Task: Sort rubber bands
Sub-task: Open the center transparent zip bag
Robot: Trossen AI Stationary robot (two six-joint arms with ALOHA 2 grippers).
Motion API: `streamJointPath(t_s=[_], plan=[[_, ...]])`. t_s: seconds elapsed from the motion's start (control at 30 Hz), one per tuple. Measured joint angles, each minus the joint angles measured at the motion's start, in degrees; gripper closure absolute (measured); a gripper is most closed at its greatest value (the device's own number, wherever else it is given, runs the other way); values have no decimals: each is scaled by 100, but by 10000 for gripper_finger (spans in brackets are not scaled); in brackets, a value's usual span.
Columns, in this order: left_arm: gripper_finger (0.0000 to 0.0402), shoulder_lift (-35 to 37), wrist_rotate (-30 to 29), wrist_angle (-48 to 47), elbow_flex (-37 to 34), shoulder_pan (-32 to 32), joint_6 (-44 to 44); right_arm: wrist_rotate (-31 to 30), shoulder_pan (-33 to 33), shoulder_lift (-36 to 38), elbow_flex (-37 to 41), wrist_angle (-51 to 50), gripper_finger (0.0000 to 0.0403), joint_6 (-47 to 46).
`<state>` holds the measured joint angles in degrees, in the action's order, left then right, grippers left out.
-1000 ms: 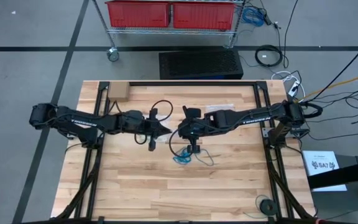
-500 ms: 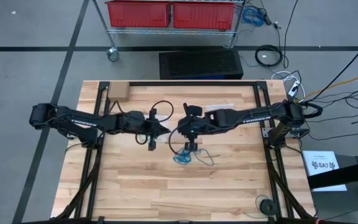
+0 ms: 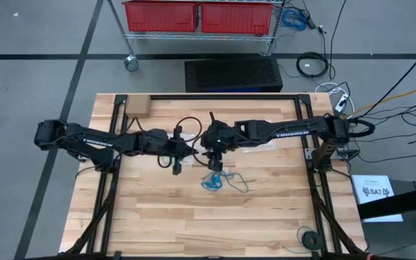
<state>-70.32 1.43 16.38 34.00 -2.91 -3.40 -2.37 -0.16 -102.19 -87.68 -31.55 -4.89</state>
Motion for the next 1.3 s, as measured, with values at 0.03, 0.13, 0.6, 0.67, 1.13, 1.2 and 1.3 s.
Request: streamJointPath(t_s=[0.03,0.13,0.6,0.67,1.13,1.2,1.3], plan=[[401,0,0,3,0,0,0,19,6,-13,0,7,265,2],[401,0,0,15,0,0,0,39,15,-62,0,123,281,57],[401,0,-42,88,-2,1,-2,-77,14,-83,-2,10,391,260],[401,0,-42,91,-2,2,-2,-83,20,-83,-2,-79,396,258],[402,49,-39,107,-2,2,-2,-243,64,-81,-7,-965,402,57],[402,99,-39,96,-2,2,-2,-243,92,-81,-7,-1136,402,13],[402,178,-39,92,-2,1,-5,-243,140,-81,-7,-1387,402,-61]])
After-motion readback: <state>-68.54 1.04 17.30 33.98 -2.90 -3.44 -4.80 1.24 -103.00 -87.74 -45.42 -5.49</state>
